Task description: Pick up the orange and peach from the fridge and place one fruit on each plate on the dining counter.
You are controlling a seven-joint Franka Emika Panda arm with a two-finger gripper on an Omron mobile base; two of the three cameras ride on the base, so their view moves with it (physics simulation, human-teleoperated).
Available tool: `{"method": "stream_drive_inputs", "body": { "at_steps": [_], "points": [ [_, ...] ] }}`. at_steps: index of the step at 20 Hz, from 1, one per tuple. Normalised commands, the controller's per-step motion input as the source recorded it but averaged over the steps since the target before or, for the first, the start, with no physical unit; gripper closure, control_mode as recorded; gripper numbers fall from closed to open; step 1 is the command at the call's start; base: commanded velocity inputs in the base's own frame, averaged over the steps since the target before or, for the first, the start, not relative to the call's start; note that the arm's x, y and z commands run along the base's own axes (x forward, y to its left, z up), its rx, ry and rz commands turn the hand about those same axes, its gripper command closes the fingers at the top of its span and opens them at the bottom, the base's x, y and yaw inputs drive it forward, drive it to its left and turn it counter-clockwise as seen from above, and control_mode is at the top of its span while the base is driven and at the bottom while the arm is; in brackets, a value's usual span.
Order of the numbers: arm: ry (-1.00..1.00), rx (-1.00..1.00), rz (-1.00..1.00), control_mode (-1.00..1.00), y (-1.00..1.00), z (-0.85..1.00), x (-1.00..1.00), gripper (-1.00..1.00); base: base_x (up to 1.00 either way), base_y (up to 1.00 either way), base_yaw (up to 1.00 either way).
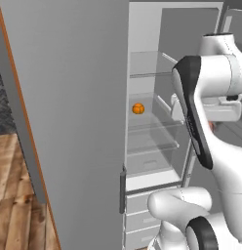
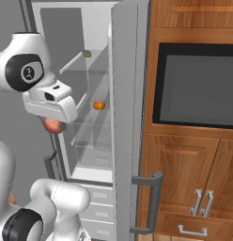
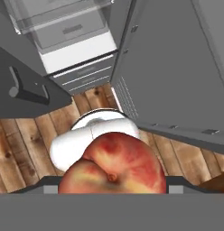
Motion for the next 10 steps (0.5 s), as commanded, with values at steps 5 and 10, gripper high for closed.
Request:
{"method": "stream_drive_inputs", "body": {
  "at_steps": [5, 10],
  "points": [
    [-0.03, 0.0, 0.0, -1.0, 0.11, -0.47, -0.34, 1.0, 0.0, 0.0, 0.0],
    [-0.13, 0.0, 0.01, -1.0, 0.09, -0.48, -0.02, 1.0, 0.0, 0.0, 0.0]
  ]
}}
